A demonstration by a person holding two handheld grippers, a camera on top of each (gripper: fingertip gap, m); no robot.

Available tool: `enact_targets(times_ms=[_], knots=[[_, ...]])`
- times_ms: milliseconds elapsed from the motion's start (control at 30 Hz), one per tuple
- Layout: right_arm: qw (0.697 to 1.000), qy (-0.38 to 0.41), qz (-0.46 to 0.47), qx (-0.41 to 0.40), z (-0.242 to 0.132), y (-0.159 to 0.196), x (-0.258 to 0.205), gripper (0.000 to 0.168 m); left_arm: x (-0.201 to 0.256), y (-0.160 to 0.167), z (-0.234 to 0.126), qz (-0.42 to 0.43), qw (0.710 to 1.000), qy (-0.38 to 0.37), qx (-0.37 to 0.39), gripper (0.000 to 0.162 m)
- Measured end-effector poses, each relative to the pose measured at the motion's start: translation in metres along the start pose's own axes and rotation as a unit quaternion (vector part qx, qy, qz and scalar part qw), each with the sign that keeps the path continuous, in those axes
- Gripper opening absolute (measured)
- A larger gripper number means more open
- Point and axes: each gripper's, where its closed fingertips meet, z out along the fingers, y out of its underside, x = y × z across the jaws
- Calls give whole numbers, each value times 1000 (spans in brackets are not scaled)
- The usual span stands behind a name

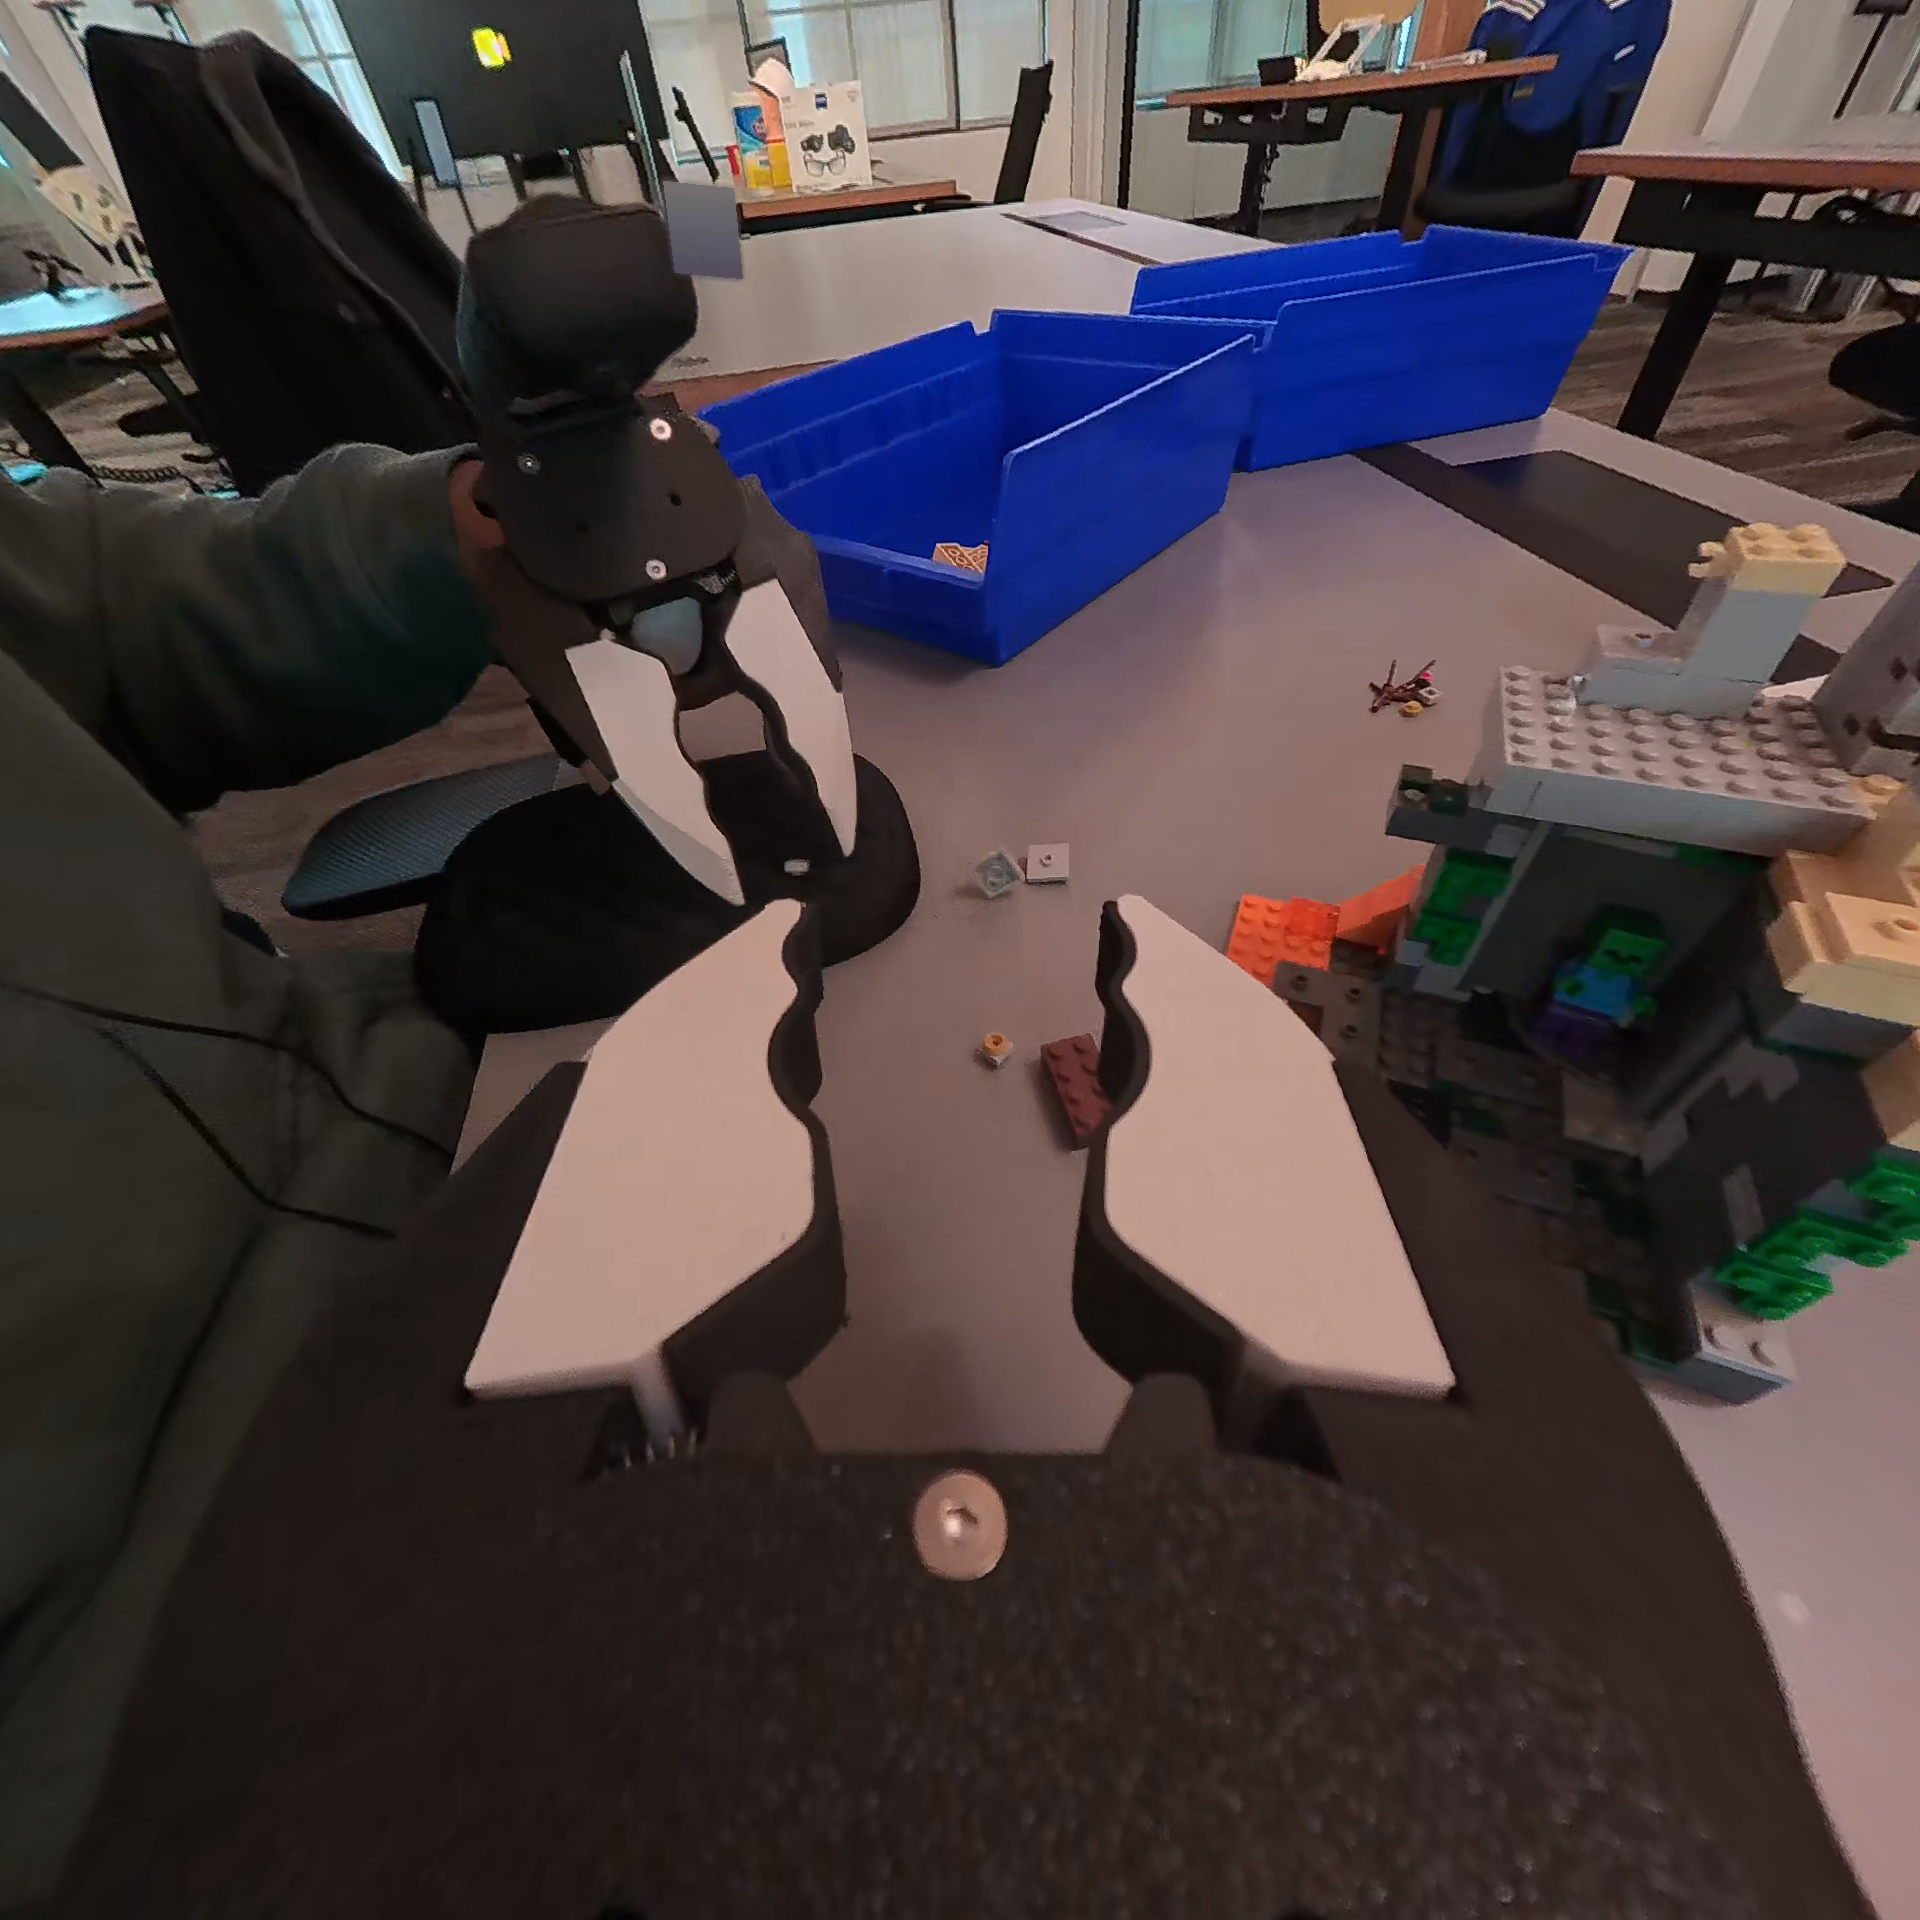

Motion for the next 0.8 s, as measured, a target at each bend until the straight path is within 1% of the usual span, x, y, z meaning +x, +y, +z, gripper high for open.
enact_targets(times_ms=[33, 100, 133, 167, 233, 300, 367, 433, 567, 700, 800], knots=[[1000, 0, 0, -2, 0, 1, 0, 51, 0, 0, 1, -4, 1000, 4, -1, 34], [1000, 1, 0, -5, 0, 3, 0, 51, 0, 0, 1, -10, 1000, 9, -4, 30], [1000, 2, -1, -8, 1, 5, 0, 51, -1, 1, 0, -11, 1000, 9, -6, 26], [1000, 3, -2, -11, 1, 6, 1, 50, -9, 1, -1, -8, 1000, -16, -9, 22], [1000, 5, -6, -12, 0, 6, 1, 50, -10, 0, -4, -5, 1000, -8, -6, 15], [1000, 8, -8, -10, -2, 4, 2, 50, -20, -9, -9, -6, 1000, -20, 10, 7], [1000, 10, -7, -8, -3, 4, 4, 49, -34, -20, -13, -3, 999, -37, 17, 7], [1000, 17, -6, -12, -4, 5, 7, 49, -49, -29, -11, -4, 999, -50, 19, 7], [1000, 26, -7, -17, -6, 7, 9, 47, -71, -24, 12, 7, 998, -60, -26, 7], [999, 33, -15, -21, -8, 9, 8, 46, -74, -20, 26, 7, 998, -45, -36, 22], [999, 30, -14, -20, -9, 10, 7, 46, -74, -21, 22, 22, 999, -41, -26, 34]])
